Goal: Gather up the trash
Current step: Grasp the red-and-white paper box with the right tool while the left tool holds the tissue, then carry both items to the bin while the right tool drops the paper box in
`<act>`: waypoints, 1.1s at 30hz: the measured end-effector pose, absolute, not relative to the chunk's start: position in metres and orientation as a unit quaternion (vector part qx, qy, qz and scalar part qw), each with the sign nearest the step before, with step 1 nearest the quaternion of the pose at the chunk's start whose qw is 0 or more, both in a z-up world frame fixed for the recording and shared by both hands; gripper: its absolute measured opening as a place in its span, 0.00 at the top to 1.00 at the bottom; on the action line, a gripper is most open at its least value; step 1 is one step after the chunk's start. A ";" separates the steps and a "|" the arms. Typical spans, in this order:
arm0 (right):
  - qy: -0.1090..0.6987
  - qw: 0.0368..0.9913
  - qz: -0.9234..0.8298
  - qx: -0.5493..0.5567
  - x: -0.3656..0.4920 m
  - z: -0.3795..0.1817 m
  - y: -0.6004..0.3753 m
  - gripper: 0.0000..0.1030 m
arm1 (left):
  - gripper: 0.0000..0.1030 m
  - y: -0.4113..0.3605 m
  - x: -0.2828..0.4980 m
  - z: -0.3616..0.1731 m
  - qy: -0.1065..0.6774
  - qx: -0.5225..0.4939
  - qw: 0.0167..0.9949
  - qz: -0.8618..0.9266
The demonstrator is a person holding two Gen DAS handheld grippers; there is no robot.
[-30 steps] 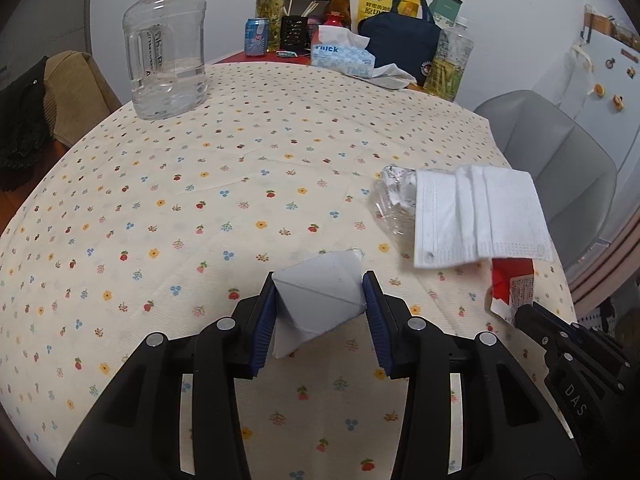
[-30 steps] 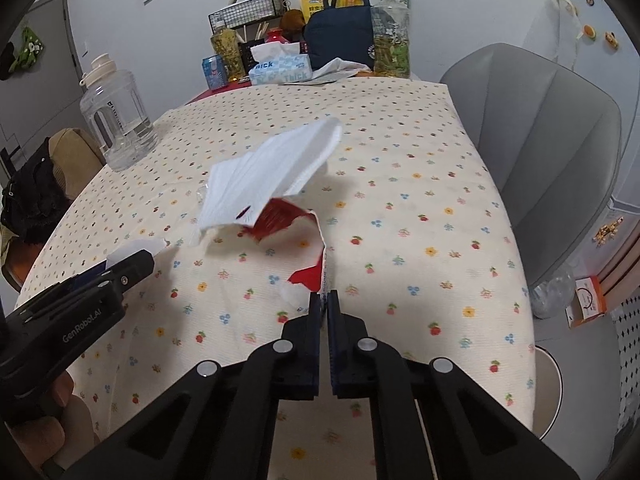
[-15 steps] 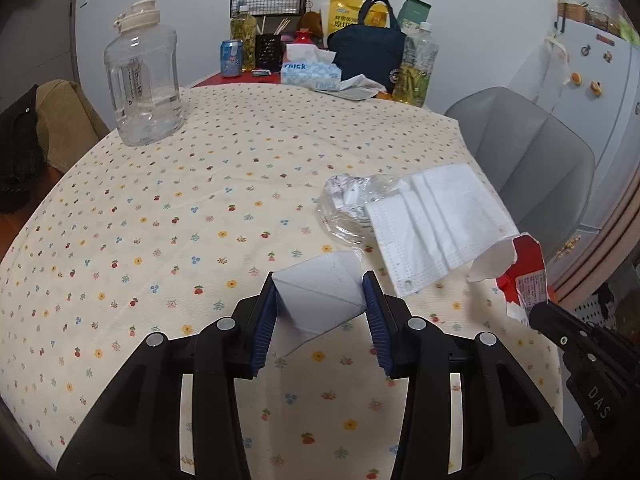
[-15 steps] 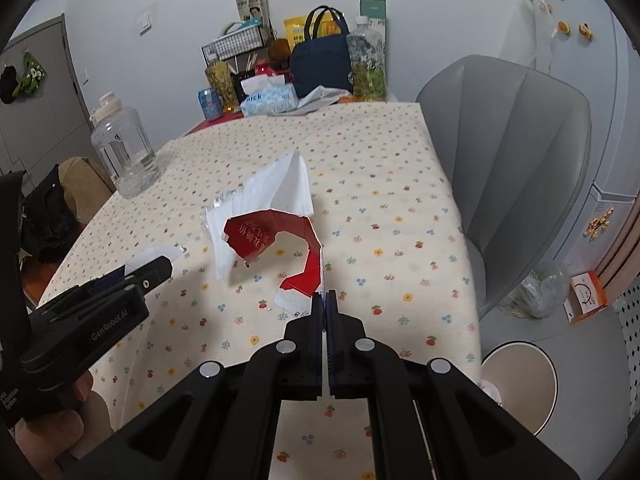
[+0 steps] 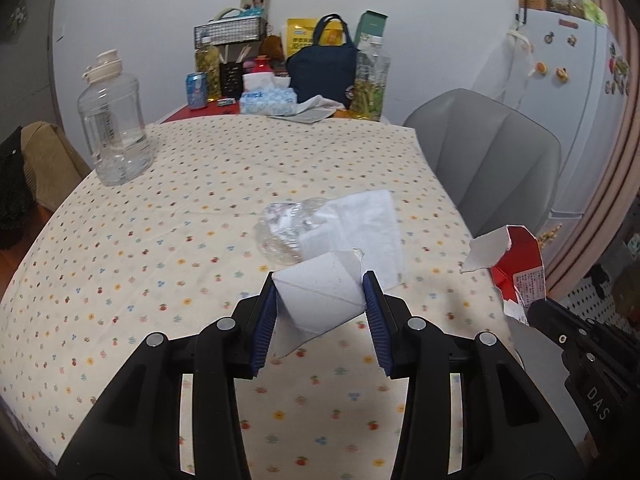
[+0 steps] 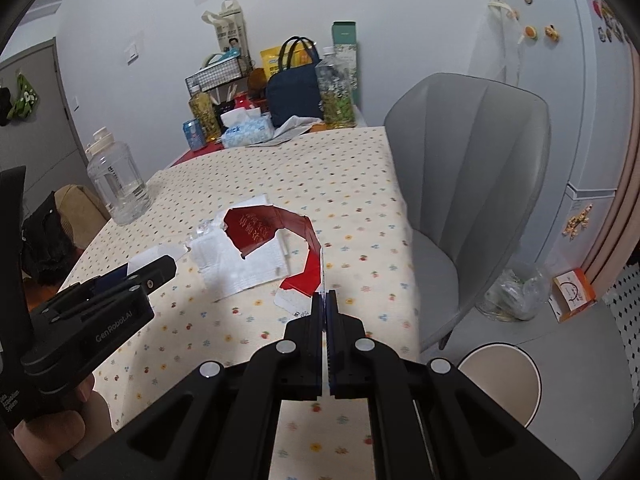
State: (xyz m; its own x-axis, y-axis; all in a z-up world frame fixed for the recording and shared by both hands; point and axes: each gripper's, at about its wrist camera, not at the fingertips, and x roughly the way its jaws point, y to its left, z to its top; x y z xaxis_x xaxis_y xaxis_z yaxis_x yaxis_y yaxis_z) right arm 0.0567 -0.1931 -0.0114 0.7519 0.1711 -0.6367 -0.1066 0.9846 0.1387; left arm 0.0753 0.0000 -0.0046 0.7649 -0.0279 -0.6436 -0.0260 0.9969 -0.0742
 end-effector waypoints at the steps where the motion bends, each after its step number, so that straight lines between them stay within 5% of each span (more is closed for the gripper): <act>1: 0.342 0.936 0.068 0.050 0.055 -0.010 -0.200 0.97 | 0.59 -0.007 0.075 -0.003 0.342 -0.036 0.939 -0.006; 33: 0.331 0.929 -0.084 0.142 0.031 -0.026 -0.381 0.97 | 0.59 -0.204 0.103 -0.009 0.348 0.077 0.924 -0.137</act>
